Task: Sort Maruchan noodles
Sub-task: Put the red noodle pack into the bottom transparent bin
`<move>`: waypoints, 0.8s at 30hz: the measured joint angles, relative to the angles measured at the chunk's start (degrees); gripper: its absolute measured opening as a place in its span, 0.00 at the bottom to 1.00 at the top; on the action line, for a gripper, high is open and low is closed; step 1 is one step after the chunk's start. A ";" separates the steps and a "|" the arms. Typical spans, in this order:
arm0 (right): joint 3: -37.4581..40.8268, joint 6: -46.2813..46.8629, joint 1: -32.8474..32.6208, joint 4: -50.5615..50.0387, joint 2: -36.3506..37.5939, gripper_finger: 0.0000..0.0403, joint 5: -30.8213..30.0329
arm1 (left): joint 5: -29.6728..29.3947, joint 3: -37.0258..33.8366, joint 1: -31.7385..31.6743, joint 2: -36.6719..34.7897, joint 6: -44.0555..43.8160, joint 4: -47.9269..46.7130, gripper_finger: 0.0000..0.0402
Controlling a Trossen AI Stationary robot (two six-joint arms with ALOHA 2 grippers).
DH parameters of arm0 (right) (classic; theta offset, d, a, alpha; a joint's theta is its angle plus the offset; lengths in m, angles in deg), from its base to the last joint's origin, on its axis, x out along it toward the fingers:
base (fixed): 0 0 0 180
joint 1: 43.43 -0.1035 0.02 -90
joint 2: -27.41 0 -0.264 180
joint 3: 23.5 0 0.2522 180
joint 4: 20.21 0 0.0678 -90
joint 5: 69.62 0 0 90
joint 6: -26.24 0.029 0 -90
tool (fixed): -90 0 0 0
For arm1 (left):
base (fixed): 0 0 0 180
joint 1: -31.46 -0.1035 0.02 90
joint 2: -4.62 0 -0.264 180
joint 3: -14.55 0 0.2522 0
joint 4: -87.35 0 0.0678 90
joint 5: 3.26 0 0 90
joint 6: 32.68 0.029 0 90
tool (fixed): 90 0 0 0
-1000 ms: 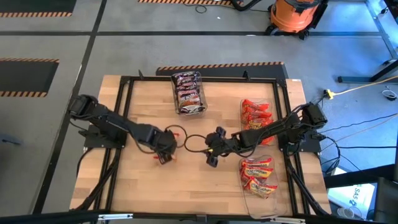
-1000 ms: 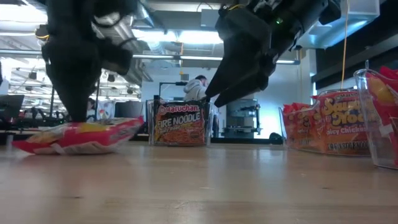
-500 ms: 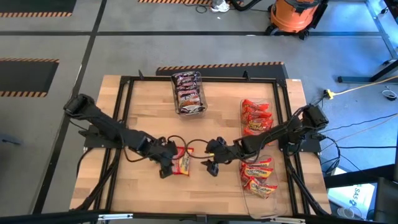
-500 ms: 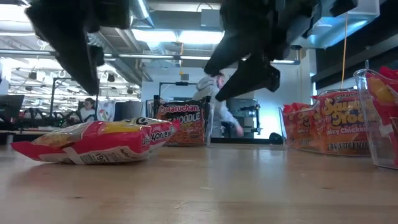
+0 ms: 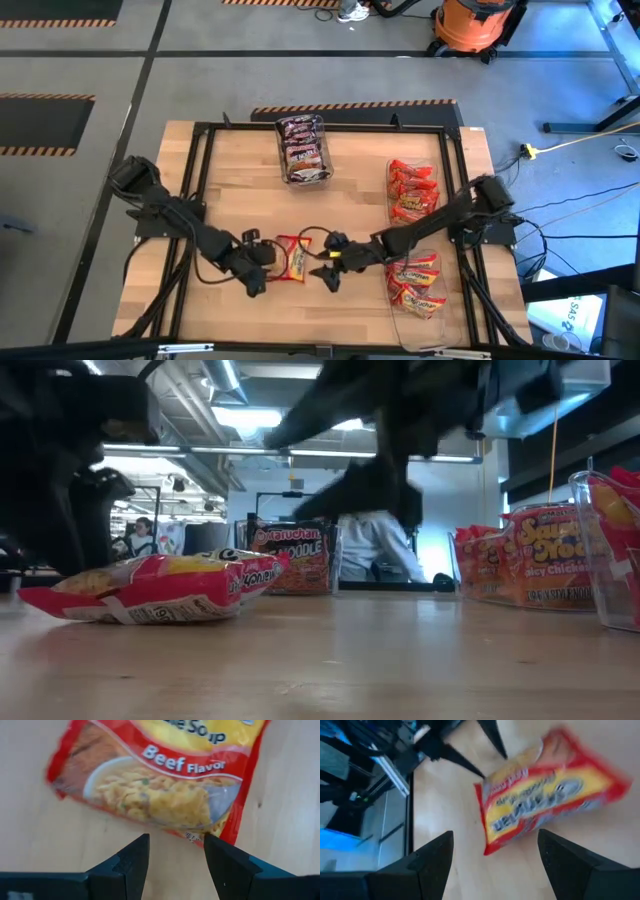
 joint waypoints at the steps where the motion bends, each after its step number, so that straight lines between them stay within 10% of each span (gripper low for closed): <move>1: -0.01 1.07 0.23 1.64 -1.43 0.67 1.08 | -0.04 -0.11 0.13 0.69 0.38 1.24 0.46; 24: -1.42 10.86 3.23 11.42 -10.16 0.67 -3.69 | -1.47 -0.61 -0.39 6.22 4.52 10.75 0.46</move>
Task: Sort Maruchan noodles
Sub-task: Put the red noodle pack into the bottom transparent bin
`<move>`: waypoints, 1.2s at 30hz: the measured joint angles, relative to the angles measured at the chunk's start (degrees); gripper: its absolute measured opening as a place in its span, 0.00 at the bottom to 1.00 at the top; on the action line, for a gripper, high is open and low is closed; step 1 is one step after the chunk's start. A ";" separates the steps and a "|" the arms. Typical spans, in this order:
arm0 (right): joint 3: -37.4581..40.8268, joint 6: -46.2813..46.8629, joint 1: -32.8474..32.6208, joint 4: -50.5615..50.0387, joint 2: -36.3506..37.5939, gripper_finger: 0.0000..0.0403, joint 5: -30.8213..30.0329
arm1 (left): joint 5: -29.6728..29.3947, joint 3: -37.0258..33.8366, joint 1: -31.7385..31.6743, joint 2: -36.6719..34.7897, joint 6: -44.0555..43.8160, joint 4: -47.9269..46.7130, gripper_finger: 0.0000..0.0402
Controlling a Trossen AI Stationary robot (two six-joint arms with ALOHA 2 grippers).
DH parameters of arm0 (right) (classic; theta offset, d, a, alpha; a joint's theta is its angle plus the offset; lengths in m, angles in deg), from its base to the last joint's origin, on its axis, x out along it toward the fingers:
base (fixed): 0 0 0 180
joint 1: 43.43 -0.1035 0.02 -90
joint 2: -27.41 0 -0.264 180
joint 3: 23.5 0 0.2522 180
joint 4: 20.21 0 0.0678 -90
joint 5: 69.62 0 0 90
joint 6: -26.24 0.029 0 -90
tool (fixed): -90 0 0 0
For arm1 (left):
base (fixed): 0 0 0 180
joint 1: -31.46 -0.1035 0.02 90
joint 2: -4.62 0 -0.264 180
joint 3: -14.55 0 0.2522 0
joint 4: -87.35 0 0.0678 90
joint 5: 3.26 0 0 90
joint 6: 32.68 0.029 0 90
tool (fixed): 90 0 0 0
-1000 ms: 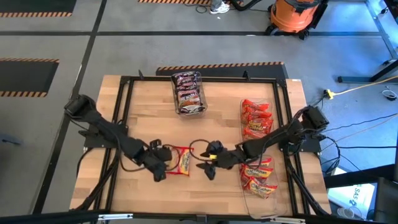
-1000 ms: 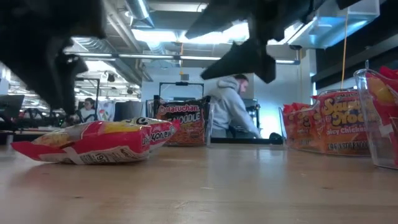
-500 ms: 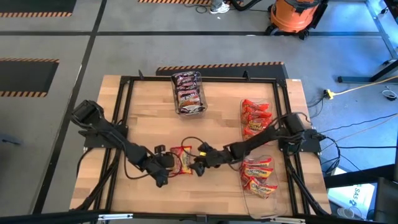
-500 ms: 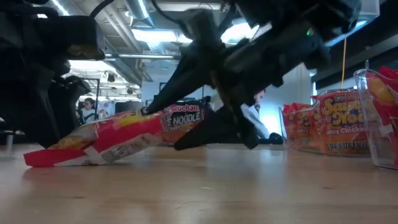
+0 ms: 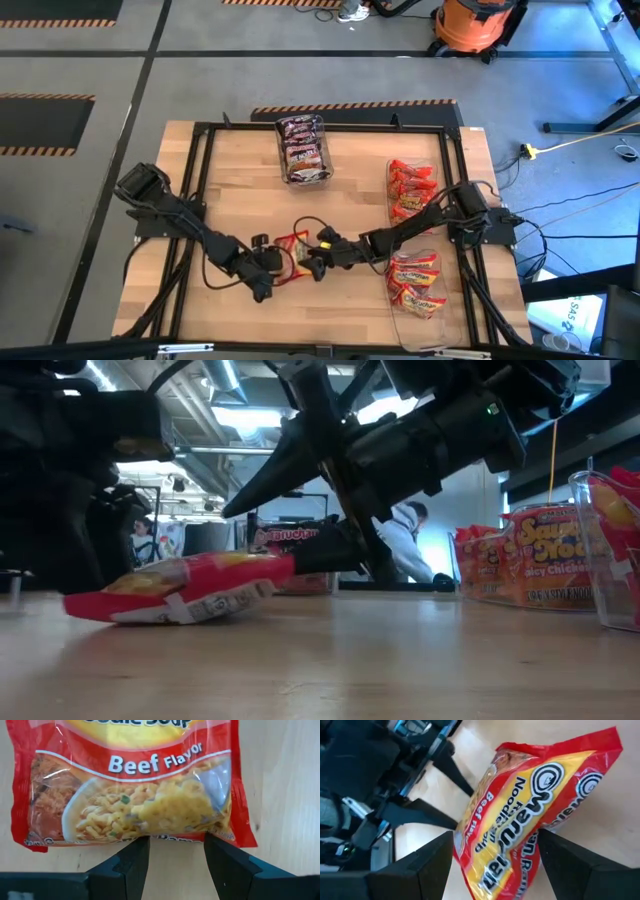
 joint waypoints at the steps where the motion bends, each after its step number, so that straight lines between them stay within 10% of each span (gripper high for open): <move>1: 0.00 0.21 0.05 -0.25 -0.03 0.67 -0.55 | -0.11 0.00 -0.08 0.00 0.00 0.12 0.46; 36: -9.60 -5.90 2.98 -0.81 -7.75 0.67 8.07 | 0.43 -0.04 0.25 0.00 2.69 2.48 0.46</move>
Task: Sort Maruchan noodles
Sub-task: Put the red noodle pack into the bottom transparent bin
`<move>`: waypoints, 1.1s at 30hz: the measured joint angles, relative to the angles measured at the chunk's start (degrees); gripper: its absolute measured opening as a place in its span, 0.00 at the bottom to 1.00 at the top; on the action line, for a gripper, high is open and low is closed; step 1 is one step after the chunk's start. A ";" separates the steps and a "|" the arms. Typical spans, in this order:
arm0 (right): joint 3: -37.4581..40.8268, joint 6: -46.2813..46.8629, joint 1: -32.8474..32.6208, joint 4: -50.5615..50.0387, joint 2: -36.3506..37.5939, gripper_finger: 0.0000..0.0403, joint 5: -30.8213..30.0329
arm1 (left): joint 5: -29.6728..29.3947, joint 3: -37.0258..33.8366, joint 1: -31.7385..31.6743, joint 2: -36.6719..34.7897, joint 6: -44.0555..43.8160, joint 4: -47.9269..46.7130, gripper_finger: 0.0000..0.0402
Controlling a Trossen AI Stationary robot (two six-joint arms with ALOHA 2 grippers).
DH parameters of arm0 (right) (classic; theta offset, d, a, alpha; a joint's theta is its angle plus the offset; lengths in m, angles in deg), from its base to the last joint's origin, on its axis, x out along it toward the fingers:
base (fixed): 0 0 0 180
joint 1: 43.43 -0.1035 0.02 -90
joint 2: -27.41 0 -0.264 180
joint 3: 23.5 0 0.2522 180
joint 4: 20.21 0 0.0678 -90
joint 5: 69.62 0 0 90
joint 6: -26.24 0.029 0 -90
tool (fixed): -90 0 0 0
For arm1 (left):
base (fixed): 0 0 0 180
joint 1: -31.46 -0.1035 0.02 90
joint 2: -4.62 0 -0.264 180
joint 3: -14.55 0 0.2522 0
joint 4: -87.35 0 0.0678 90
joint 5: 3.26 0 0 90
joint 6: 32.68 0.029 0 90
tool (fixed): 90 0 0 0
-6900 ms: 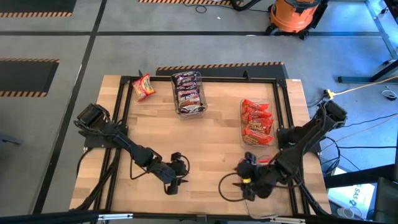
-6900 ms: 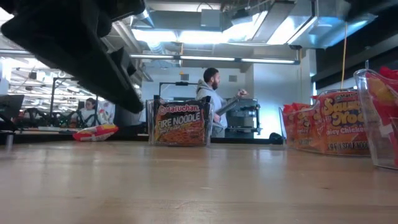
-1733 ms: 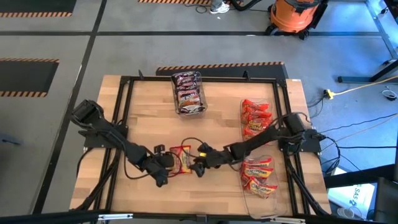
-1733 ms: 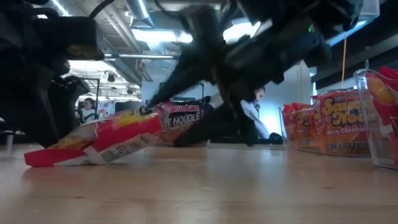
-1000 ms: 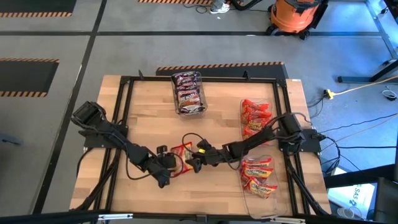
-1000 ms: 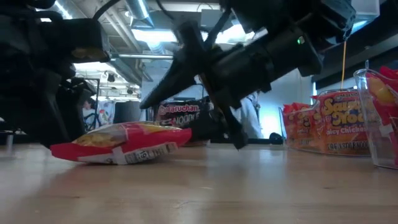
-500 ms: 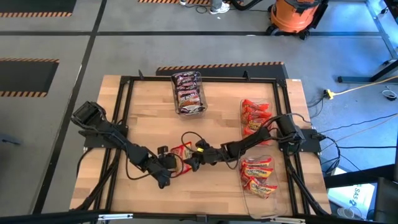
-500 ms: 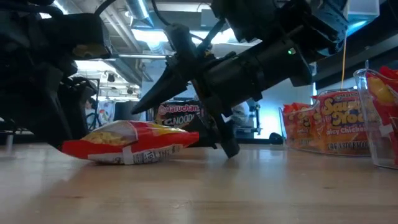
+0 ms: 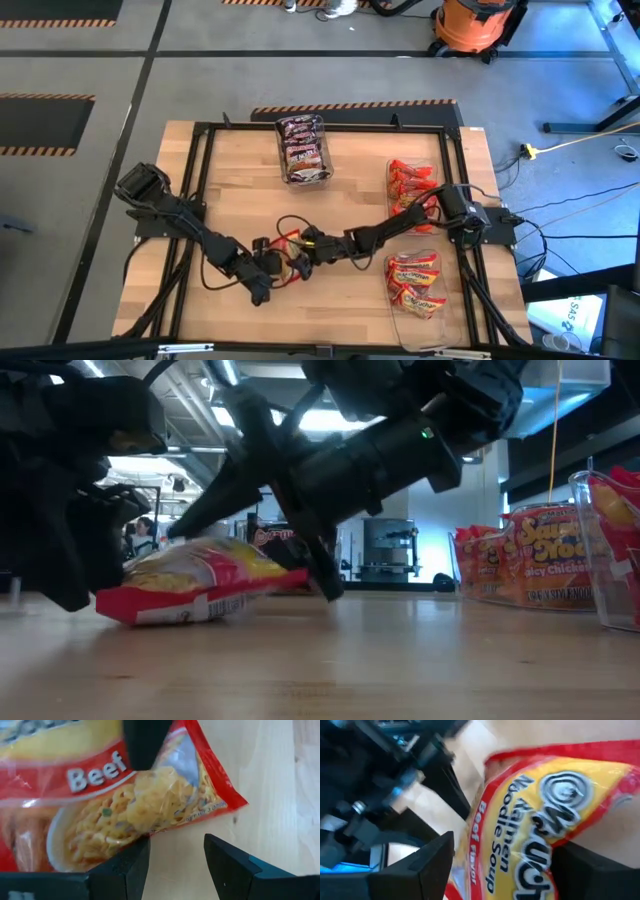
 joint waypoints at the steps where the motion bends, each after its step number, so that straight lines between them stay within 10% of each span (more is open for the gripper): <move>1: -0.35 -0.50 0.03 0.19 0.01 0.66 0.01 | 0.24 0.00 0.02 0.00 0.00 -0.05 0.46; 17: -0.84 -3.24 -0.01 -1.21 0.40 0.15 -0.32 | 0.08 -0.03 0.00 -0.31 0.83 -1.58 0.46; 33: -1.11 -18.06 -1.91 -20.53 12.89 0.11 0.50 | -0.37 0.17 3.45 -6.95 -3.23 -7.43 0.46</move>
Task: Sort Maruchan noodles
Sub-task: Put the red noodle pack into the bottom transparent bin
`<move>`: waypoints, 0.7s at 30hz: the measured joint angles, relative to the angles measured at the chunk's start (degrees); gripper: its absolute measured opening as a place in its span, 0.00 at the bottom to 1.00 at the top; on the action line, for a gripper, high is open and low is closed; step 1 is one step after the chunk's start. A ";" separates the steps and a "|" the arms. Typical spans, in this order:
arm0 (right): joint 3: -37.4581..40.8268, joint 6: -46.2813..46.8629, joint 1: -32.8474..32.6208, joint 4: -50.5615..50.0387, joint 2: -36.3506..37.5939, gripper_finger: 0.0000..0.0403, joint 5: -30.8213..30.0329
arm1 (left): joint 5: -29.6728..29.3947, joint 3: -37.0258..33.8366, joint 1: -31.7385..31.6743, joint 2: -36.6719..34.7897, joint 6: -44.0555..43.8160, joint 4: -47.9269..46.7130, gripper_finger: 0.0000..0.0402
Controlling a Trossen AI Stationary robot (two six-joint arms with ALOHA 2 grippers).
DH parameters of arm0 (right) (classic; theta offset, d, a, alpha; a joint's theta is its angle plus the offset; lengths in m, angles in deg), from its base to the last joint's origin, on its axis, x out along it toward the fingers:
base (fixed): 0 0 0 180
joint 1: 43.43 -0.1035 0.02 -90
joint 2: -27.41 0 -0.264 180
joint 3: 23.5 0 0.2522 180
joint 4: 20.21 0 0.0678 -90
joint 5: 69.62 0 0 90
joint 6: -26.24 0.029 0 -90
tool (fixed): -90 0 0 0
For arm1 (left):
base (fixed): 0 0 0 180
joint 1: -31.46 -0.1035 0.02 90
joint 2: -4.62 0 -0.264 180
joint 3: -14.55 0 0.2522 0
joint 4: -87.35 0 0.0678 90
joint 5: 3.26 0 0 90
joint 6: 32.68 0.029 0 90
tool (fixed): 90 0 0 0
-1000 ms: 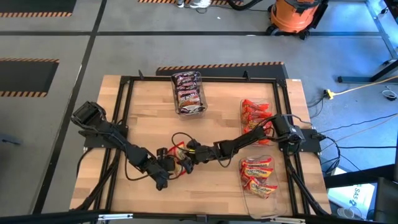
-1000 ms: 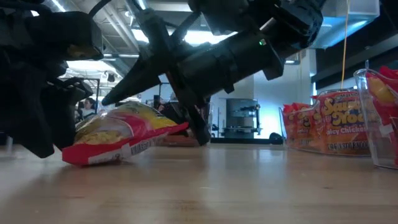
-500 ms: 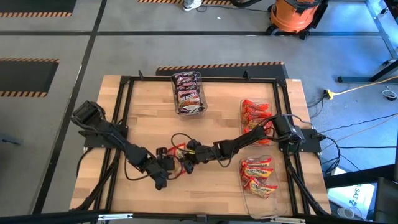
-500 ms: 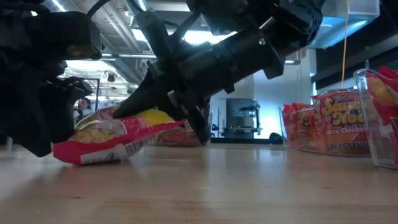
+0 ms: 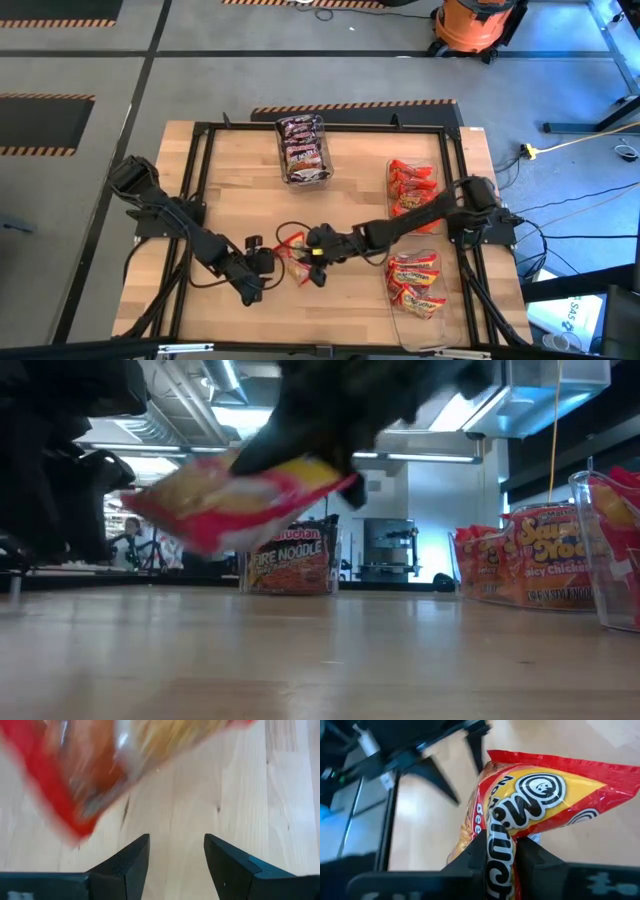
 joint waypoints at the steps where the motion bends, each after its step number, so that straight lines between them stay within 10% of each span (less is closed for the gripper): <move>1: 0.00 -0.51 -0.52 -2.06 1.28 0.11 0.00 | 0.18 0.00 0.08 -0.06 -0.01 -0.21 0.46; 21: 0.13 -4.17 -23.26 -37.24 27.57 0.11 -9.34 | -0.11 -0.02 0.13 0.09 -1.01 3.20 0.46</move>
